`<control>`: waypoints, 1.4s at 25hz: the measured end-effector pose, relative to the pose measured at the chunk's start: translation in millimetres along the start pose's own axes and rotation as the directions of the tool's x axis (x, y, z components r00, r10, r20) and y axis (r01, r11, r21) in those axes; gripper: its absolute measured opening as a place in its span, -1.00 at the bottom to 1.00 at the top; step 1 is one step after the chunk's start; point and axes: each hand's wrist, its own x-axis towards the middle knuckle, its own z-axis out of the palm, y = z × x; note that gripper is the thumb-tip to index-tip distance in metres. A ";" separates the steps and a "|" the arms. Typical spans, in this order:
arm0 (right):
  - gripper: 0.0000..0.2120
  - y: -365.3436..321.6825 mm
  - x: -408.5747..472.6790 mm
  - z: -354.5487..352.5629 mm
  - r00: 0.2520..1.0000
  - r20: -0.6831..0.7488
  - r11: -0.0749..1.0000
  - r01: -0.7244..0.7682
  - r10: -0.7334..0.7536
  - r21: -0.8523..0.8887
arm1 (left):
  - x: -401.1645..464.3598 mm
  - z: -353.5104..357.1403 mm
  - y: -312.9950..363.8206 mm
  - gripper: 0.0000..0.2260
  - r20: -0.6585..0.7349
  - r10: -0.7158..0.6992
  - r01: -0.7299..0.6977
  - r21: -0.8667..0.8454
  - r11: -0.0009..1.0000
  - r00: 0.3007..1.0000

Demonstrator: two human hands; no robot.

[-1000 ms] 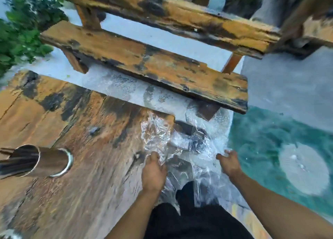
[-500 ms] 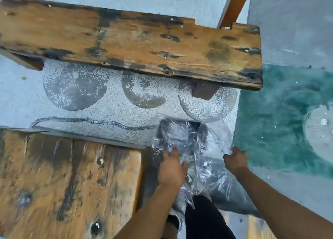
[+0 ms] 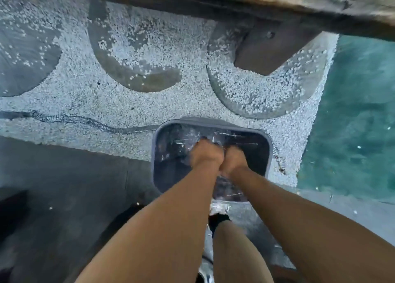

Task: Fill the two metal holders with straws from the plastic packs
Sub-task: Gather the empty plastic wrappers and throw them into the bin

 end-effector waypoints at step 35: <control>-0.69 -36.6 -460.5 -100.3 0.983 0.111 0.970 0.165 -0.147 -0.178 | -437.3 -170.8 -122.6 -0.76 0.104 0.168 -0.133 -0.281 0.950 0.980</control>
